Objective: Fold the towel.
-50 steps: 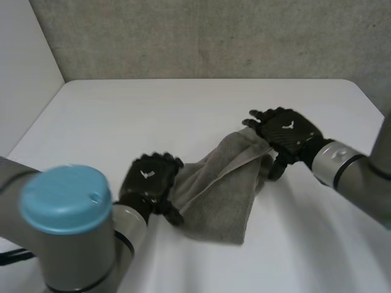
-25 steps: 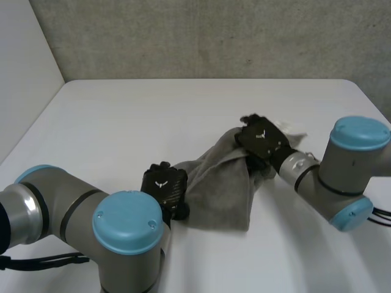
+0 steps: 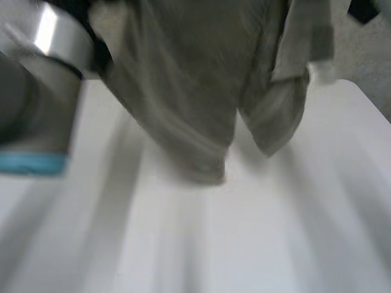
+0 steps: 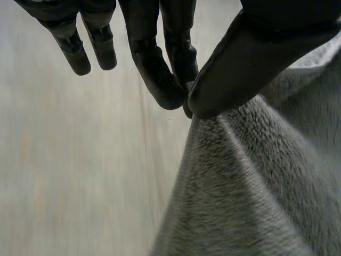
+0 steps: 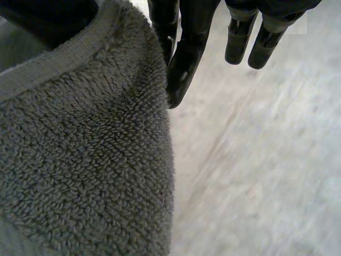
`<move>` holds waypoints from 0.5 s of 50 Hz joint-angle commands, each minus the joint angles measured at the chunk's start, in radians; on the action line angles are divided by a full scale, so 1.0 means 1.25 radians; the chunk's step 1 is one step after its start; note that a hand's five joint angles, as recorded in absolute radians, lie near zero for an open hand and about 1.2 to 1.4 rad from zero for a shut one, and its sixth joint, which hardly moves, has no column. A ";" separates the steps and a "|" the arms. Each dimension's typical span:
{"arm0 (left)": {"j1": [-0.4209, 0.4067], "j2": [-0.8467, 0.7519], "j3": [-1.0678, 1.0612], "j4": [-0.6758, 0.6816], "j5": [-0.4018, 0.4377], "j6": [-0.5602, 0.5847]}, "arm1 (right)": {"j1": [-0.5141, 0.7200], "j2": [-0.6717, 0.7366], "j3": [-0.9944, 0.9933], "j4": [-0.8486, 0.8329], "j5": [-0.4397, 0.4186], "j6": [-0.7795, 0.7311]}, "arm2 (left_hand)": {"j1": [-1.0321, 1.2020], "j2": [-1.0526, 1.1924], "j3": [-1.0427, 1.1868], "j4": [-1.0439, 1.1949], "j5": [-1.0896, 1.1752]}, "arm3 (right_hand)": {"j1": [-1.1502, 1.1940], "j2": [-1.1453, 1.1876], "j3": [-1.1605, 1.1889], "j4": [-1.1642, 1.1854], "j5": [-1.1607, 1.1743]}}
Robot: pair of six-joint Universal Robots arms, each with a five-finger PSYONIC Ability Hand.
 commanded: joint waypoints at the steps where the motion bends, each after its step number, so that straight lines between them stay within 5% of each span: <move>1: 0.039 0.074 0.046 0.035 0.067 0.004 | -0.003 -0.002 -0.046 -0.032 -0.003 -0.003 | 0.103 0.043 -0.031 -0.037 0.051 | 0.080 0.056 0.011 0.025 0.071; 9: 0.042 0.125 -0.127 0.045 0.118 0.006 | -0.008 -0.060 0.120 -0.022 -0.075 -0.003 | 0.103 0.043 -0.031 -0.037 0.051 | 0.080 0.056 0.011 0.025 0.071; 14: 0.042 0.110 -0.300 0.037 0.146 0.015 | -0.029 -0.035 0.294 0.058 -0.298 -0.066 | 0.103 0.043 -0.031 -0.037 0.051 | 0.080 0.056 0.011 0.025 0.071; 15: 0.042 0.110 -0.301 0.037 0.146 0.015 | -0.029 -0.035 0.294 0.059 -0.298 -0.067 | 0.103 0.043 -0.031 -0.037 0.051 | 0.080 0.056 0.011 0.025 0.071; 18: 0.044 0.087 -0.384 0.019 0.159 0.051 | -0.040 0.036 0.320 0.189 -0.369 -0.185 | 0.103 0.043 -0.031 -0.037 0.051 | 0.080 0.056 0.011 0.025 0.071; 21: 0.036 0.057 -0.437 -0.027 0.160 0.110 | -0.050 0.108 0.290 0.364 -0.361 -0.366 | 0.103 0.043 -0.031 -0.037 0.051 | 0.080 0.056 0.011 0.025 0.071; 23: 0.030 0.041 -0.451 -0.059 0.158 0.138 | -0.056 0.136 0.261 0.459 -0.344 -0.472 | 0.103 0.043 -0.031 -0.037 0.051 | 0.006 -0.018 0.011 0.025 -0.003; 24: 0.022 0.024 -0.455 -0.096 0.157 0.162 | -0.067 0.161 0.231 0.550 -0.314 -0.561 | 0.103 0.043 -0.031 -0.037 0.051 | -0.559 -0.583 0.011 0.025 -0.569; 25: 0.021 0.024 -0.456 -0.096 0.157 0.163 | -0.067 0.161 0.230 0.551 -0.313 -0.562 | 0.103 0.043 -0.031 -0.037 0.051 | -0.565 -0.589 0.011 0.025 -0.574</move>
